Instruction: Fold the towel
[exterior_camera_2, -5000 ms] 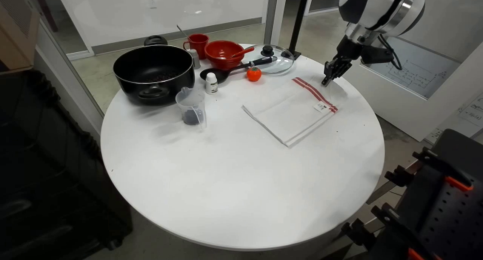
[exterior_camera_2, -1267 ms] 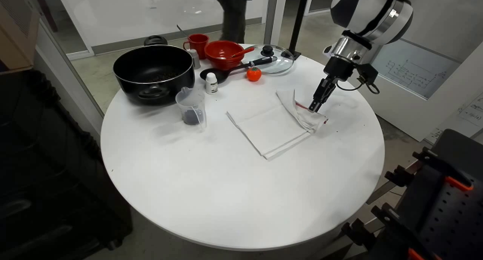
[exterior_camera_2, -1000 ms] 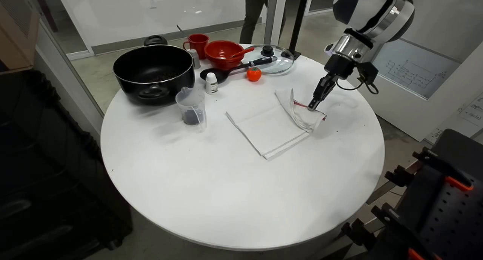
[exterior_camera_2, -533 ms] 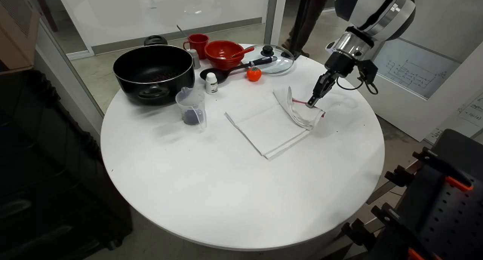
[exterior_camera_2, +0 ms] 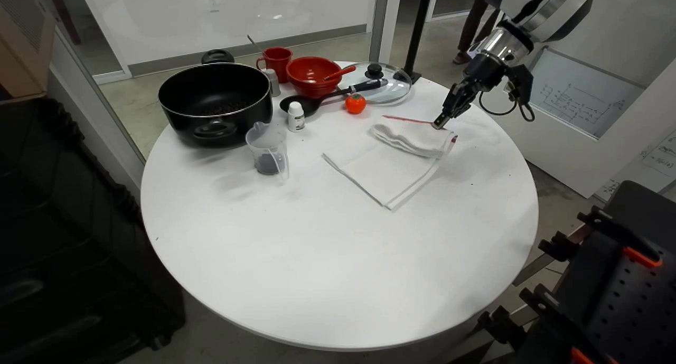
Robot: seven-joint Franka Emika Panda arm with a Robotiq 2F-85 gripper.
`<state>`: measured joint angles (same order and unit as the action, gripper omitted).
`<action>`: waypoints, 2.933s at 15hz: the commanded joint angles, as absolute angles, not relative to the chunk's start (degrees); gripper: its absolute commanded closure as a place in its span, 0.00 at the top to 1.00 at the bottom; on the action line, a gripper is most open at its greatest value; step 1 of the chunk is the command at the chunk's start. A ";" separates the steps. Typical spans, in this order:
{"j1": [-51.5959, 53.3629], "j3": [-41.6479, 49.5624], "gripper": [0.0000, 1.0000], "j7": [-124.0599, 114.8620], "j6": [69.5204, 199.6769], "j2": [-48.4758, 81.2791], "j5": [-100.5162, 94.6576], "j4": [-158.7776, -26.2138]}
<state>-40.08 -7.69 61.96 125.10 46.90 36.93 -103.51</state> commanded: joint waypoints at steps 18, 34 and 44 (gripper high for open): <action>-20.41 -6.72 0.29 70.58 148.27 34.08 36.04 -126.66; -26.72 -11.36 1.00 68.86 150.32 30.70 35.22 -129.79; -30.63 -1.31 1.00 66.90 115.28 40.15 38.12 -111.47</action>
